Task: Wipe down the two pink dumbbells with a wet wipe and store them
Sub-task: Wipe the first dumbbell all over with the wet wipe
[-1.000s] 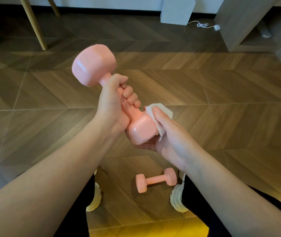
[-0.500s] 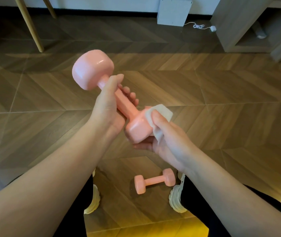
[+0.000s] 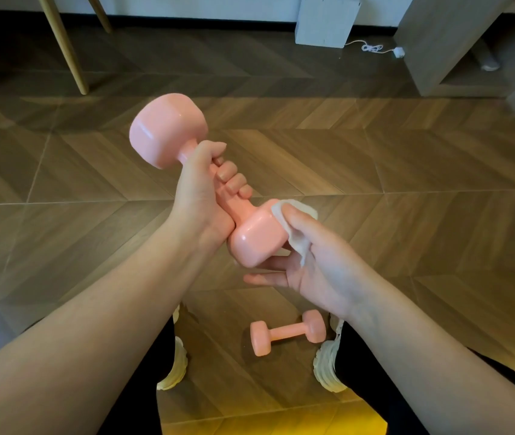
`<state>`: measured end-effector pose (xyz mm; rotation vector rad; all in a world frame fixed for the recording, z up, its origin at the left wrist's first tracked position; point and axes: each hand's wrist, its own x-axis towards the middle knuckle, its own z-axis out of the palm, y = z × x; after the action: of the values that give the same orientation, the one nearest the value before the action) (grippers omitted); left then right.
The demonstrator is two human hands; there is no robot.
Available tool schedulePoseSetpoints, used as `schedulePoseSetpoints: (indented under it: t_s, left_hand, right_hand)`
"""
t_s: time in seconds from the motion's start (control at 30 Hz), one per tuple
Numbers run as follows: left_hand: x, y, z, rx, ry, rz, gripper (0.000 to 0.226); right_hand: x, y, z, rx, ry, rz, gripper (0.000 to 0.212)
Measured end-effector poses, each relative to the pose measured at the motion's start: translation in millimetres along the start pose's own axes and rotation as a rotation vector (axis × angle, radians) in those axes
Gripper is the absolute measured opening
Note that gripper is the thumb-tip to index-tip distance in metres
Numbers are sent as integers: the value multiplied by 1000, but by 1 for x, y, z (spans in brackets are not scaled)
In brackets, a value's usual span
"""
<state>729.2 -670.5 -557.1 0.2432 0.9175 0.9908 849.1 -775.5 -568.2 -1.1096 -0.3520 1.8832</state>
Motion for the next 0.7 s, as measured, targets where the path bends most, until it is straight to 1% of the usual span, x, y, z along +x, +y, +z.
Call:
schedulePoseSetpoints:
  t_s: [0.07, 0.1, 0.2, 0.27, 0.43, 0.5, 0.57, 0.63, 0.67, 0.7]
  left_hand:
    - [-1, 1, 0, 1, -48, -4, 36]
    - [-1, 2, 0, -2, -73, -7, 37]
    - [-3, 1, 3, 20, -127, -7, 37]
    - [-5, -1, 5, 57, -140, 6, 36]
    - [-4, -4, 7, 101, -132, 12, 33]
    - [-5, -6, 6, 128, -130, 17, 33]
    - [-5, -8, 4, 156, -135, 19, 34]
    - [-5, -9, 3, 179, -139, 16, 33]
    - [-5, -10, 2, 187, -139, 14, 33]
    - [-5, -11, 2, 193, -137, 14, 34]
  right_hand:
    - [-2, 1, -2, 45, -68, -13, 46]
    - [-2, 1, -2, 51, -70, -35, 47]
    - [3, 1, 2, 2, 41, -74, 55]
    - [4, 2, 5, -18, 108, -69, 55]
    - [2, 7, 5, -72, 117, -100, 68]
    - [4, 7, 5, -152, 200, -83, 72]
    - [5, 6, 3, -337, 372, -91, 85]
    - [5, 4, 1, -462, 512, -213, 96]
    - [3, 4, 0, -520, 550, -308, 97]
    - [1, 4, -2, -609, 575, -416, 90]
